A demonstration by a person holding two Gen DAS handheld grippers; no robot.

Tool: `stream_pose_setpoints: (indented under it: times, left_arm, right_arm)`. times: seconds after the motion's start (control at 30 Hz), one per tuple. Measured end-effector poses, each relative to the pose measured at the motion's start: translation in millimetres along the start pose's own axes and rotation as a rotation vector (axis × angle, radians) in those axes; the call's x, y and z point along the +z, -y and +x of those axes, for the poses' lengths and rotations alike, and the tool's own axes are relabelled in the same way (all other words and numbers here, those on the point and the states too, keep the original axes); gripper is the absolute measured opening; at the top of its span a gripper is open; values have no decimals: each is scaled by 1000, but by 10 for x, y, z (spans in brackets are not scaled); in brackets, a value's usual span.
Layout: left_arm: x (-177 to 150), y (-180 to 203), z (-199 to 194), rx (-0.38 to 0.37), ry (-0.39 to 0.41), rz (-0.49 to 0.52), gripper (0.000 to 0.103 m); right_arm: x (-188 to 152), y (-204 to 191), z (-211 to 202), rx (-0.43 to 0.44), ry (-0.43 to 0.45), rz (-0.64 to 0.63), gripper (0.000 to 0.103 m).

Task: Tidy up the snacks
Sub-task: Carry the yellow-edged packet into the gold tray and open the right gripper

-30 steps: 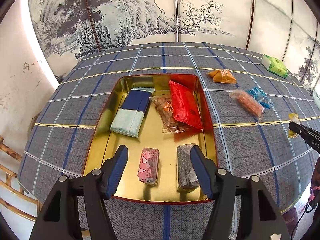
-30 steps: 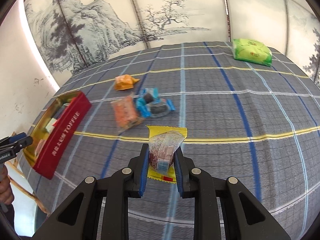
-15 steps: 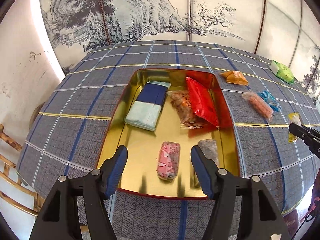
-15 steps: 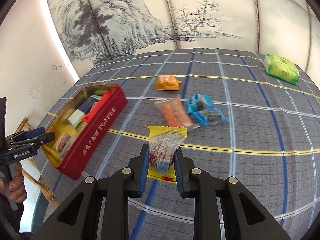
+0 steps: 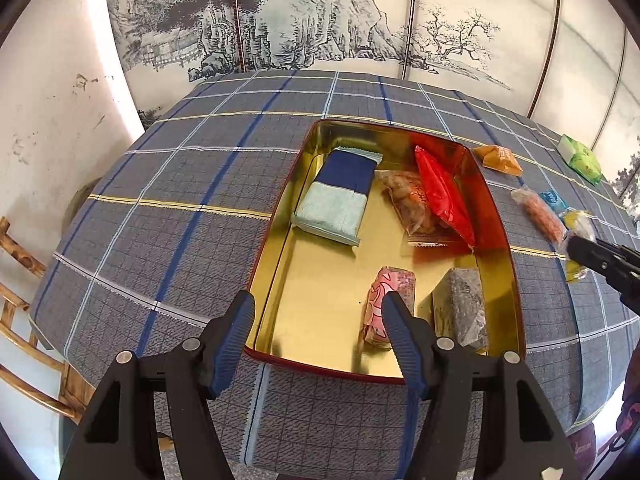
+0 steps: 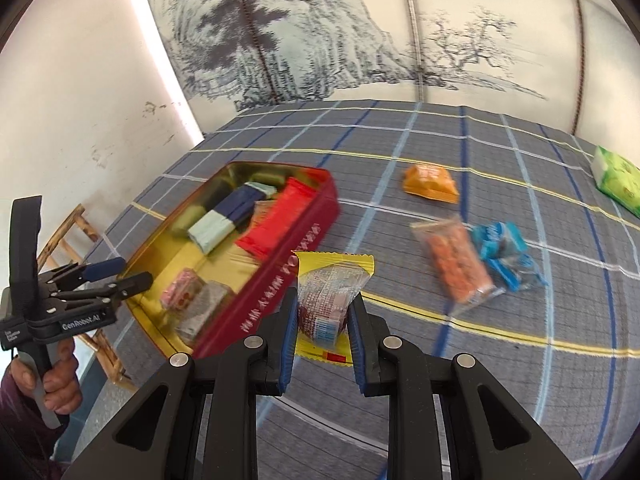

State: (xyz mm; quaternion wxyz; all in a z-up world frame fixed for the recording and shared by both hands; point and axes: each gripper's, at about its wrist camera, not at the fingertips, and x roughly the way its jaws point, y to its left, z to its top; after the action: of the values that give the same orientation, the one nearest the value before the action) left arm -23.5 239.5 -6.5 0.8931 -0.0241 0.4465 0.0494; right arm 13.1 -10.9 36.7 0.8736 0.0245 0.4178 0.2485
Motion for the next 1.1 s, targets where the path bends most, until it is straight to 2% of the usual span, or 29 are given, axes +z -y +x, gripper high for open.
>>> stream_pose_setpoints:
  times: [0.23, 0.4, 0.93, 1.1]
  left_arm:
    - [-22, -13, -38, -7, 19, 18, 63]
    - [-4, -93, -81, -6, 39, 8, 69]
    - [0, -274, -95, 3, 44, -19, 69]
    - [3, -381, -94, 16, 47, -40, 70]
  right_arm:
    - [158, -342, 282, 55, -33, -52, 25]
    - [257, -512, 466, 80, -53, -77, 25]
    - [502, -850, 993, 116, -119, -112, 25]
    - [562, -957, 1097, 156, -132, -91, 25]
